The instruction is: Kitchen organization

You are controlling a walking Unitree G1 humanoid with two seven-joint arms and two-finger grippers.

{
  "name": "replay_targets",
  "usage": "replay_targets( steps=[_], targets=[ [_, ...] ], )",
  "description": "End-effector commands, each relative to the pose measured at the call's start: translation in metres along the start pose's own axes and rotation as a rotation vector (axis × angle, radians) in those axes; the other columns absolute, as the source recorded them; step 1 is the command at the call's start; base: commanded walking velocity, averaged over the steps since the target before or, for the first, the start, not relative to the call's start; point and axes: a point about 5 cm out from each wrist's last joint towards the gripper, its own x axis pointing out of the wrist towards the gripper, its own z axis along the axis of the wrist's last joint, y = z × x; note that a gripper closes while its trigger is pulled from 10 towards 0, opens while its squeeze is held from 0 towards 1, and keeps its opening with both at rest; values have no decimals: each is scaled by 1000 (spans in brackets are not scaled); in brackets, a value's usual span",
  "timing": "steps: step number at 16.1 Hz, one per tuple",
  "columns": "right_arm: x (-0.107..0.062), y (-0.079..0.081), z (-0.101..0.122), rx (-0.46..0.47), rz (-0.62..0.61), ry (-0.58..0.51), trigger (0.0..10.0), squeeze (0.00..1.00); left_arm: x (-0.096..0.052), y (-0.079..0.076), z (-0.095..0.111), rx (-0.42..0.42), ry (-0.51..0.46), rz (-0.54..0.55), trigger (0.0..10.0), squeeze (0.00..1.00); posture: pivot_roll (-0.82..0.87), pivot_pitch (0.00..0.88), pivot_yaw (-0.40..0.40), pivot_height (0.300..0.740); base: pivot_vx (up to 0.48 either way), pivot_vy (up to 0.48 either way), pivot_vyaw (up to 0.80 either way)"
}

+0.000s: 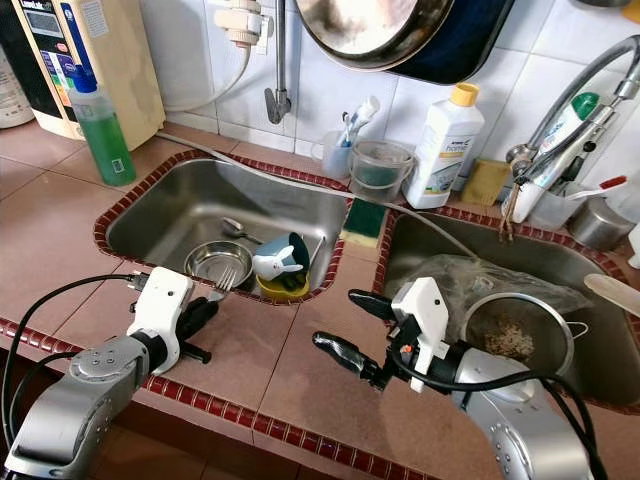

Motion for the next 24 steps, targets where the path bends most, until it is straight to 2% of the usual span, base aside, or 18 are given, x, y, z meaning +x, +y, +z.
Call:
replay_targets(
  steps=[1, 8, 14, 17, 20, 22, 24],
  targets=[
    [-2, -2, 10, -35, -9, -16, 10000, 0, 2, -10, -28, -33, 139, -53, 0, 0, -23, 38, -82, 732, 0, 0, 0],
    [2, -2, 13, -25, 19, -33, 10000, 0, 4, -8, -15, -26, 88, -51, 0, 0, -14, 12, -92, 732, 0, 0, 0],
    [7, -2, 13, -26, 37, -33, 10000, 0, -5, 8, 27, 24, -32, -37, 0, 0, -4, 0, -97, 732, 0, 0, 0],
    [8, -2, 13, -26, 41, -33, 10000, 0, -7, 9, 34, 33, -51, -51, 0, 0, -6, 0, -97, 732, 0, 0, 0],
    [8, -1, 13, -23, 45, -34, 10000, 0, -9, 8, 41, 2, -83, -60, 0, 0, -7, 0, -98, 732, 0, 0, 0],
    [9, 0, 14, -18, 47, -40, 10000, 0, -8, 12, 53, -88, -187, -39, 0, 0, -8, 4, -104, 732, 0, 0, 0],
    [16, 0, 19, 6, 39, -90, 10000, 0, -5, 15, 56, -155, -258, -16, 0, 0, -9, 5, -106, 732, 0, 0, 0]
  ],
)
